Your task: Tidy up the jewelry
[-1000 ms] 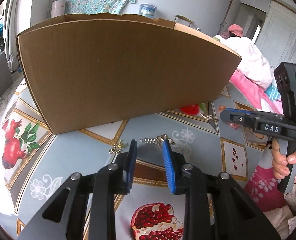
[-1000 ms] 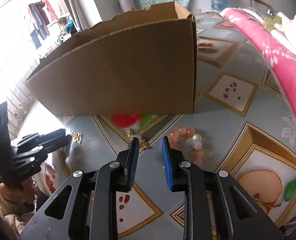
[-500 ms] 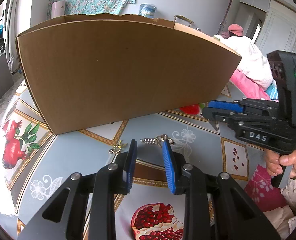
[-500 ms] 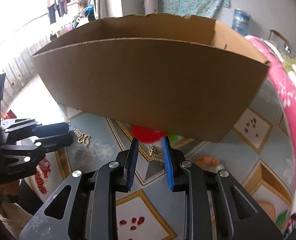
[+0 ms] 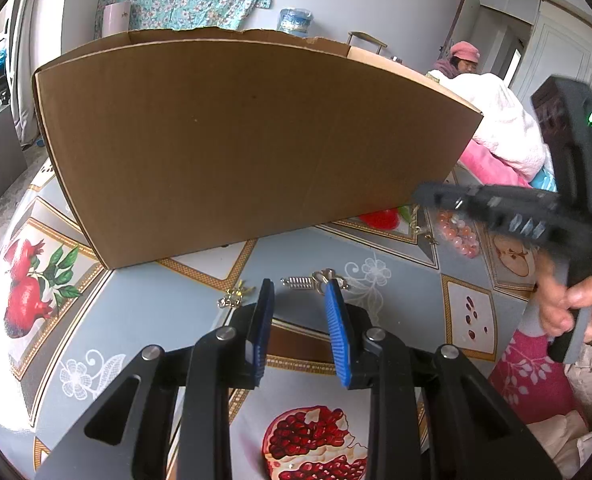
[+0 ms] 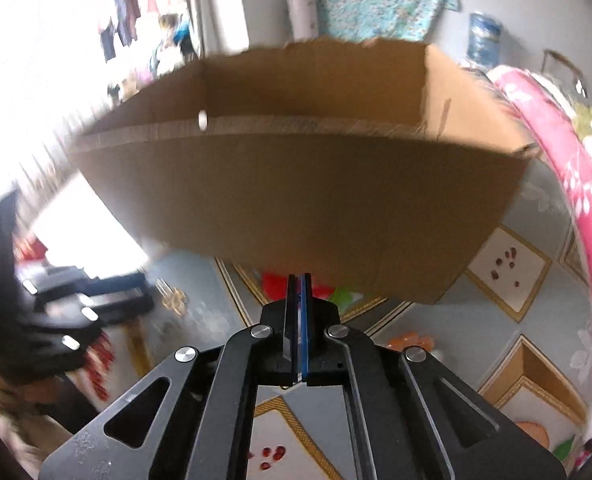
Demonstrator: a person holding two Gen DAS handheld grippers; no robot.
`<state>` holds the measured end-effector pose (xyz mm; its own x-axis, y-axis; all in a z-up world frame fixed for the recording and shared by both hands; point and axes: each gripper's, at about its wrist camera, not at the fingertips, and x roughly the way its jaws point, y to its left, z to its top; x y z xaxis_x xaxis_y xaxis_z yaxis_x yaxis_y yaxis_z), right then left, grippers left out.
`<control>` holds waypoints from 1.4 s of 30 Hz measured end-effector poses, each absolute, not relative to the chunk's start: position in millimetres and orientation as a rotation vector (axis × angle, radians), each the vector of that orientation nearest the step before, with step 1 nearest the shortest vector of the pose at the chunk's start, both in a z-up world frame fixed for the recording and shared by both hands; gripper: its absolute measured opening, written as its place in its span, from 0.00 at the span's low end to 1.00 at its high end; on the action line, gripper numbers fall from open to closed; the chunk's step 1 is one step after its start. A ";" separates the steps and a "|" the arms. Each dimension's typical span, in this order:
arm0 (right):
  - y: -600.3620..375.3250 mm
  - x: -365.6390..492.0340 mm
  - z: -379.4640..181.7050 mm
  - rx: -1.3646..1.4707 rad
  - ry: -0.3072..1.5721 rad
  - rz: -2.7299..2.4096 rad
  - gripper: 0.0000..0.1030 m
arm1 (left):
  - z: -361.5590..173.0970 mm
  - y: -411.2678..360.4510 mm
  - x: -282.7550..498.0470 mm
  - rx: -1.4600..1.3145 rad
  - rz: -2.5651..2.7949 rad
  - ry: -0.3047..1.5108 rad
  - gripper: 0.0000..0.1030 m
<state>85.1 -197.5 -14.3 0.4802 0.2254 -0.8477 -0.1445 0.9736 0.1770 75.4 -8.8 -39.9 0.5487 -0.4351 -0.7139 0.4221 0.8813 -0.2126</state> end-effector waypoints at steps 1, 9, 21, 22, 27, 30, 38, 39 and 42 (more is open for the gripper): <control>-204.3 84.6 -7.3 0.151 1.029 0.241 0.00 | -39.9 -8.8 75.4 -0.017 -0.508 0.850 0.25; -215.9 86.0 0.3 0.409 1.003 0.348 0.00 | -39.8 -8.6 75.5 -0.020 -0.507 0.847 0.25; -204.4 75.3 -40.6 0.414 1.106 0.315 0.00 | -34.3 -7.1 76.0 -0.013 -0.522 0.836 0.25; -205.2 75.8 -40.7 0.411 1.111 0.313 0.00 | -35.0 -8.1 76.0 -0.007 -0.521 0.836 0.25; -203.8 69.4 -45.8 0.404 1.128 0.315 0.00 | -38.3 -13.5 83.1 0.027 -0.483 0.852 0.25; -200.6 70.3 -46.1 0.398 1.129 0.321 0.00 | -38.6 -17.5 86.3 0.052 -0.463 0.853 0.25; -206.2 73.3 -47.2 0.407 1.129 0.324 0.00 | -37.3 -27.4 91.6 0.082 -0.458 0.865 0.25; -204.2 73.7 -48.6 0.407 1.129 0.325 0.00 | -37.4 -28.3 91.7 0.086 -0.456 0.865 0.25; -204.5 72.2 -48.4 0.406 1.125 0.323 0.00 | -37.7 -32.7 90.1 0.111 -0.443 0.858 0.23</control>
